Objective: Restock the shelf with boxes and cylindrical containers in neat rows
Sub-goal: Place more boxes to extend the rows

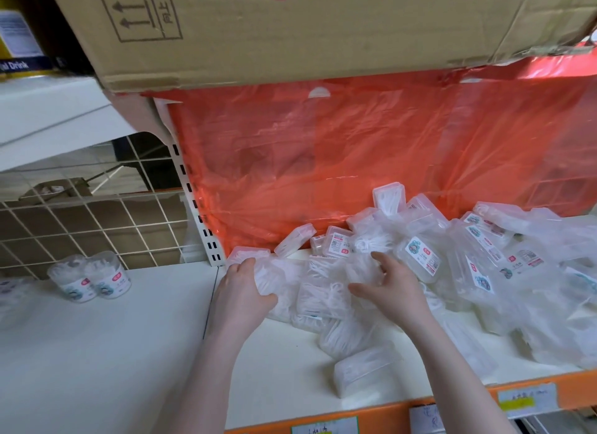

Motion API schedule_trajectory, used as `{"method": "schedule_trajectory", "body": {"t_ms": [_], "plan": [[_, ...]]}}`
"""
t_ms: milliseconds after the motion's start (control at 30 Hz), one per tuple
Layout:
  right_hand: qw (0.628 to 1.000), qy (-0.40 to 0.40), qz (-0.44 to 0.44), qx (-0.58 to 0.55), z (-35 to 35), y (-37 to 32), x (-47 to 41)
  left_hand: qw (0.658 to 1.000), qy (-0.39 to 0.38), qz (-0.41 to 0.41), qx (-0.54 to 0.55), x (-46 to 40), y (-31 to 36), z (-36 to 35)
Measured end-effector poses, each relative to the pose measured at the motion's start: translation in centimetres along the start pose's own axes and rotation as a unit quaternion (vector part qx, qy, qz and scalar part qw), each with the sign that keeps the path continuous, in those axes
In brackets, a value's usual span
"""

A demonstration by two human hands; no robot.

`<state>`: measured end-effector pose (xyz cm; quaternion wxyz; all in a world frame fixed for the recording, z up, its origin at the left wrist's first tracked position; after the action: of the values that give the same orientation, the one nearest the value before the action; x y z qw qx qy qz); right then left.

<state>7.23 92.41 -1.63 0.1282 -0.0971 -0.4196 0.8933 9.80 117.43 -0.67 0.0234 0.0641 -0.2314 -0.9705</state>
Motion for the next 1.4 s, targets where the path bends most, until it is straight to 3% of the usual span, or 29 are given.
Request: {"method": "schedule_trajectory", "body": {"t_ms": [233,533,767,1067,1400], "plan": [[0.991,0.036,0.122,0.031,0.7,-2.0,1.9,0.999,0.04,0.031,0.006,4.0,-2.1,2.6],[0.973,0.011,0.227,0.029,-3.3,-8.0,6.5,0.996,0.069,0.052,-0.005,9.5,-8.6,7.8],[0.961,-0.023,0.273,0.032,-11.7,-15.6,13.9,0.995,0.089,0.049,-0.001,14.4,-18.9,14.1],[0.96,-0.068,0.272,0.028,-24.7,-25.7,25.2,0.993,0.088,0.073,-0.024,20.5,-35.6,23.6],[0.945,-0.125,0.3,0.03,-34.2,-35.4,30.9,0.986,0.114,0.123,-0.013,23.9,-46.4,30.1]]}}
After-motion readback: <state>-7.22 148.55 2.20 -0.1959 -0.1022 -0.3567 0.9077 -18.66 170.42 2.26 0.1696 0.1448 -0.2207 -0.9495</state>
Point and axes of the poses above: each hand's wrist, its own x-axis away from the middle knuckle, its own z-axis out of the back of the hand, y = z × x, the point moved 6 cm from there along -x, towards the middle knuckle, and after that the axes turned 2 degrees about y, right-handed, at the moved point
